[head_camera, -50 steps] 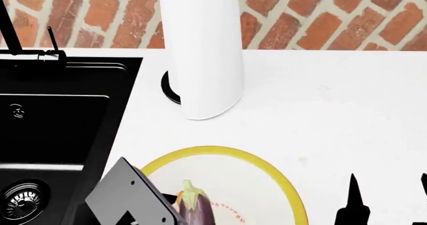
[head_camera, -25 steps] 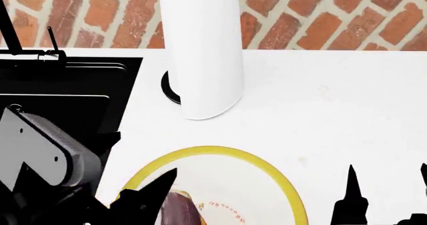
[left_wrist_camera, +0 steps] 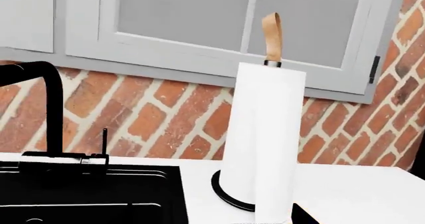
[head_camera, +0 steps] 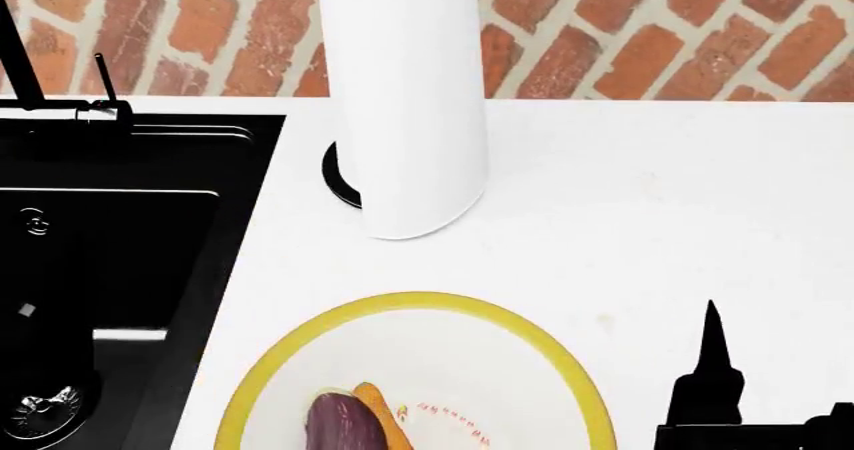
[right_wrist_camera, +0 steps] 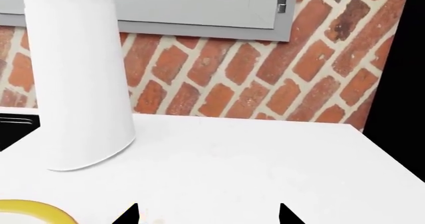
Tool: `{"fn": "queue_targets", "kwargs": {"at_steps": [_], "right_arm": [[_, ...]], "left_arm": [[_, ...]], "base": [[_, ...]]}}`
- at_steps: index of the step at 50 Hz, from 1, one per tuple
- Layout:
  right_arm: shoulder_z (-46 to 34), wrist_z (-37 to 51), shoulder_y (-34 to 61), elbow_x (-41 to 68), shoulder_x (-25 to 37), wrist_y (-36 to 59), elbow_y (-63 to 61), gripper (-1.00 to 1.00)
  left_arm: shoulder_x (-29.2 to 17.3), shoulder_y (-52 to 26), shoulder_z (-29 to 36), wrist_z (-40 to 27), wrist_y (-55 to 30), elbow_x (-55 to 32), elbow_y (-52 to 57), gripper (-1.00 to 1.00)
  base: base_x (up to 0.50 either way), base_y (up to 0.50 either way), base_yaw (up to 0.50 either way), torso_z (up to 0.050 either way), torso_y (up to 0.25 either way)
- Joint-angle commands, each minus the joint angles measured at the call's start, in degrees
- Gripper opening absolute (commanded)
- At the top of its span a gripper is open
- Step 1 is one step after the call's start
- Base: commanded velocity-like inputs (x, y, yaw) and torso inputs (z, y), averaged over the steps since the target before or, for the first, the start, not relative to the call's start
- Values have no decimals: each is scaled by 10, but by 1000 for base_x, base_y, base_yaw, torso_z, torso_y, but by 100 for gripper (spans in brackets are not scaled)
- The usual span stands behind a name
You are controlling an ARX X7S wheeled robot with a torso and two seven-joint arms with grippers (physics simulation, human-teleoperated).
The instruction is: There is a mixed pile of frozen fruits and vegetables on the counter. Locate all the frozen vegetables and place the items in a bowl on the counter. Take all the frozen fruits and defrost them in a running sink.
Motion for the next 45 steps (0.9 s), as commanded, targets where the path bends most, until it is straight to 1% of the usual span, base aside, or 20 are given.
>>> {"fn": "queue_targets", "kwargs": {"at_steps": [1, 5, 14, 19, 23, 38, 45], "right_arm": [[7, 13, 6, 7, 12, 9, -11, 100], [8, 16, 3, 2, 12, 9, -9, 100], [5, 20, 6, 0, 18, 14, -12, 100], [10, 18, 0, 1, 15, 9, -16, 100], [5, 13, -1, -4, 10, 5, -14, 100], [7, 10, -12, -6, 4, -1, -12, 100], [10, 8, -16, -5, 3, -4, -11, 100]], "left_arm": [[0, 102, -31, 41, 71, 80, 0, 100], [-6, 108, -36, 43, 73, 81, -2, 100], [2, 110, -28, 44, 76, 84, -6, 100], [-1, 105, -31, 42, 74, 78, -5, 100], [-6, 120, -42, 48, 80, 76, -3, 100], [-15, 113, -47, 40, 73, 58, 7, 100], [-19, 122, -55, 42, 76, 54, 10, 100]], "base": [[0, 0, 0, 0, 0], [0, 0, 0, 0, 0], [0, 19, 0, 0, 0], [31, 500, 0, 0, 0], [32, 500, 0, 0, 0], [23, 500, 0, 0, 0], [-179, 500, 0, 0, 0]]}}
